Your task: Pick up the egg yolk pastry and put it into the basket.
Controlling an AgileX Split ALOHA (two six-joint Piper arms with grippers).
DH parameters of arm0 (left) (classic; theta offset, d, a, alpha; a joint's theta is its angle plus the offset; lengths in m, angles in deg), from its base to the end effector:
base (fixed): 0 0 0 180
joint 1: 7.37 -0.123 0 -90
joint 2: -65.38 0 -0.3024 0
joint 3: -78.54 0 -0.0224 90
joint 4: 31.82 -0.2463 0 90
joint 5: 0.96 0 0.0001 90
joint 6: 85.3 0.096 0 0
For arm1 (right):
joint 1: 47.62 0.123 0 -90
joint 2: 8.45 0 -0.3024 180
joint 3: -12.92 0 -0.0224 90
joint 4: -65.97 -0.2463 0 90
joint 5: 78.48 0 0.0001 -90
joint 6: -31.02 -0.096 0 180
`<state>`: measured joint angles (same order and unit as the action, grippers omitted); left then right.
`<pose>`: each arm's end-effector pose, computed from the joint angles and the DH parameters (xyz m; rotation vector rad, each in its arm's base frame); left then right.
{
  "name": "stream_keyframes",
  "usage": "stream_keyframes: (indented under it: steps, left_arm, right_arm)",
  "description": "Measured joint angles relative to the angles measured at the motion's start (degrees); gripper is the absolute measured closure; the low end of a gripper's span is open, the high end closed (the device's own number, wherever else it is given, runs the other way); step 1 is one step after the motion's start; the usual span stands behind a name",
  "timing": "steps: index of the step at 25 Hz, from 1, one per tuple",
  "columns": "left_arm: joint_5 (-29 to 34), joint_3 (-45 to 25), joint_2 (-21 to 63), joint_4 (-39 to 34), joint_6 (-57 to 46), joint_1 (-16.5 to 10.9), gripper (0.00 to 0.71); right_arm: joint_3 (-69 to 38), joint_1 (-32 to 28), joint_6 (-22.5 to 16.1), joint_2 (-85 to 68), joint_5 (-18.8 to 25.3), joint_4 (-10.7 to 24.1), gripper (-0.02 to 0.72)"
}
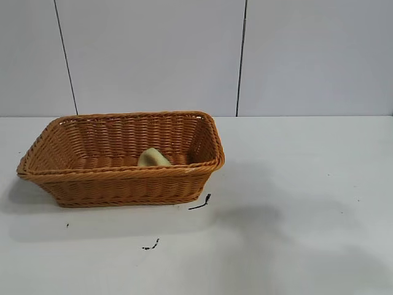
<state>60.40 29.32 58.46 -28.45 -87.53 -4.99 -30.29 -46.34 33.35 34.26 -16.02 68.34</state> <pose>-0.0233 -0.0040 0.2710 0.0059 2.0515 -0.1205 0.0722 -0.0019 0.2863 -0.0929 2.5879 -0.0612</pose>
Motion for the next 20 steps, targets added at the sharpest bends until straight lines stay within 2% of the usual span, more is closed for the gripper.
stream_keyframes:
  steps: [3, 7, 20]
  left_arm:
    - [0.00, 0.00, 0.00, 0.00, 0.00, 0.00, 0.015]
    - [0.00, 0.00, 0.00, 0.00, 0.00, 0.00, 0.015]
    - [0.00, 0.00, 0.00, 0.00, 0.00, 0.00, 0.015]
  right_arm:
    - [-4.85, 0.00, 0.00, -8.84, -2.31, -0.84, 0.036]
    - [-5.66, 0.00, 0.00, -18.27, -3.84, -1.97, 0.036]
    - [-5.86, 0.00, 0.04, -35.60, -3.85, -2.37, 0.036]
